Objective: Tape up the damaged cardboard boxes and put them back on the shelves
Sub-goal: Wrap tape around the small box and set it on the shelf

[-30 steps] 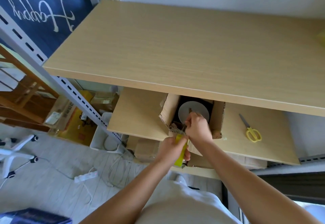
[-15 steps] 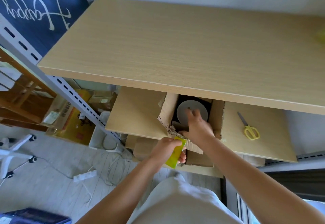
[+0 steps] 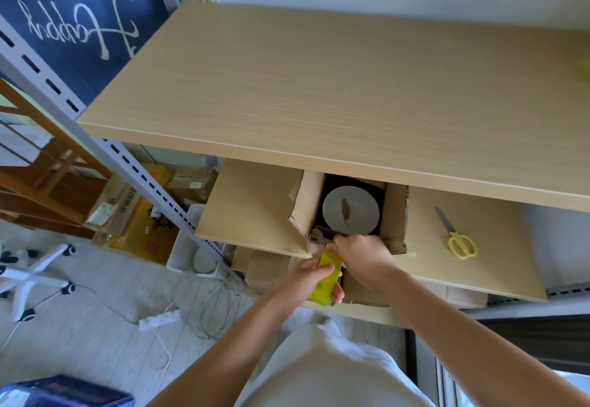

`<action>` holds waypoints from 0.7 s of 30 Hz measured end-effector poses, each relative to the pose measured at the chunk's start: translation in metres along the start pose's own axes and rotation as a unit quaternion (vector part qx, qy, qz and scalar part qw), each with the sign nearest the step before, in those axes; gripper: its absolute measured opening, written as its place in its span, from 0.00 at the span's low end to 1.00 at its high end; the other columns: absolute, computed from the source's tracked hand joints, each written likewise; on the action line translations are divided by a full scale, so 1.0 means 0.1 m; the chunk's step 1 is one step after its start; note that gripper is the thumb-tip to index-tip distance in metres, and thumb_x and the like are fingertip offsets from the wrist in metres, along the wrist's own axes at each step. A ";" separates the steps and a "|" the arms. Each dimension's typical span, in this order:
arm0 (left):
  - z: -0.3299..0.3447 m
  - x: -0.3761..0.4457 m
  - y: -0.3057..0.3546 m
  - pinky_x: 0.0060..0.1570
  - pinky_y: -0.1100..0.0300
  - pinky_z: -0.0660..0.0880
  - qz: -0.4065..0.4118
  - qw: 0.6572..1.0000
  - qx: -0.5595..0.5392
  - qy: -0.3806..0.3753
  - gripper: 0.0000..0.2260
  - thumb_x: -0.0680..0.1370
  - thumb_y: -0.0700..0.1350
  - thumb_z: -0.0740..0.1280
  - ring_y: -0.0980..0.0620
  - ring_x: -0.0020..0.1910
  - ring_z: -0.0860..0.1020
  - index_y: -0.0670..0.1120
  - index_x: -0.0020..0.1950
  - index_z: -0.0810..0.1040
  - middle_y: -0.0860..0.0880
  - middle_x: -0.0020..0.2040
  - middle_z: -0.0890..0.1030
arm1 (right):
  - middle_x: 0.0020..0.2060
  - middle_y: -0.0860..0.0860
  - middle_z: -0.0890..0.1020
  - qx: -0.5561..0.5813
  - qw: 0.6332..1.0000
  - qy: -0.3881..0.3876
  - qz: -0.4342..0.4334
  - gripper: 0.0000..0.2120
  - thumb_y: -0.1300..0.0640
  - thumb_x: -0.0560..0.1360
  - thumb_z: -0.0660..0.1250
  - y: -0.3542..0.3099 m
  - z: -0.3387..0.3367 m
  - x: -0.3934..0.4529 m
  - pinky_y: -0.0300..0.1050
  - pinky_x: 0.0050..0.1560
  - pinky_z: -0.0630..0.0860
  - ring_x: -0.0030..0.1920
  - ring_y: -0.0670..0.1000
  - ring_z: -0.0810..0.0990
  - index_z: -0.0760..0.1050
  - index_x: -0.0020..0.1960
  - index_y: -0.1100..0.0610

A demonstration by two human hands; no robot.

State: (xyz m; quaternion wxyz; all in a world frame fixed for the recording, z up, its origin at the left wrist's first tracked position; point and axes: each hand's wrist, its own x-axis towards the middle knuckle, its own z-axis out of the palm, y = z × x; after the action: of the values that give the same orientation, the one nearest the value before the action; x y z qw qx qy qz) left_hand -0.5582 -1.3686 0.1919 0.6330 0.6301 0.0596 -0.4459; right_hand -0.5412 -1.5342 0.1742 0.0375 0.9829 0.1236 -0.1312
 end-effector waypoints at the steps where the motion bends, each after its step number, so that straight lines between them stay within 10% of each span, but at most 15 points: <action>1: 0.00 -0.01 0.00 0.43 0.59 0.79 0.010 1.000 0.013 0.001 0.09 0.84 0.42 0.58 0.45 0.37 0.81 0.38 0.55 0.75 0.40 0.38 0.82 | 0.43 0.49 0.80 -0.015 1.000 0.013 -0.014 0.07 0.54 0.84 0.55 0.00 0.02 0.01 0.44 0.34 0.72 0.41 0.53 0.82 0.71 0.55 0.54; 5: 0.06 0.00 0.05 0.35 0.68 0.76 0.020 0.996 0.083 0.040 0.11 0.84 0.45 0.58 0.50 0.35 0.79 0.38 0.56 0.76 0.45 0.37 0.81 | 0.42 0.49 0.81 0.005 0.999 0.022 -0.026 0.06 0.57 0.83 0.58 0.10 0.02 0.08 0.47 0.39 0.79 0.40 0.53 0.82 0.74 0.53 0.55; 9: 0.17 0.05 0.05 0.37 0.61 0.75 -0.010 0.994 0.084 0.073 0.11 0.83 0.45 0.59 0.50 0.31 0.76 0.39 0.53 0.76 0.47 0.32 0.80 | 0.30 0.49 0.81 0.010 0.996 0.087 -0.036 0.06 0.58 0.72 0.76 0.11 -0.05 0.08 0.38 0.23 0.67 0.27 0.51 0.80 0.79 0.42 0.56; 13: 0.20 0.12 0.09 0.31 0.61 0.76 -0.031 0.994 0.023 0.105 0.06 0.81 0.41 0.62 0.48 0.25 0.76 0.39 0.55 0.71 0.42 0.32 0.80 | 0.45 0.50 0.82 -0.006 0.999 0.039 -0.008 0.13 0.50 0.84 0.56 0.11 -0.06 0.04 0.44 0.33 0.71 0.42 0.55 0.83 0.75 0.60 0.56; 18: 0.23 0.20 0.08 0.29 0.58 0.77 -0.030 0.987 -0.032 0.153 0.12 0.81 0.38 0.63 0.46 0.24 0.78 0.41 0.62 0.65 0.38 0.38 0.79 | 0.41 0.50 0.85 0.130 0.905 0.404 -0.017 0.20 0.51 0.84 0.54 0.20 -0.19 -0.54 0.42 0.35 0.74 0.38 0.50 0.82 0.82 0.58 0.59; 21: 0.25 0.23 0.05 0.32 0.54 0.78 -0.027 0.987 -0.068 0.143 0.10 0.81 0.36 0.63 0.46 0.24 0.77 0.43 0.59 0.64 0.39 0.34 0.80 | 0.35 0.50 0.80 0.173 0.847 0.483 0.139 0.19 0.55 0.84 0.53 0.59 -0.13 -0.88 0.38 0.28 0.68 0.31 0.49 0.75 0.81 0.48 0.59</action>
State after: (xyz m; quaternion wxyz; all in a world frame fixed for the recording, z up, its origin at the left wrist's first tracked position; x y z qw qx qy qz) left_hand -0.5532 -1.4018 0.1855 0.6471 0.6411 0.1969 -0.3626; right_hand -0.6058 -1.6102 0.2128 -0.1800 0.9197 -0.0370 0.3470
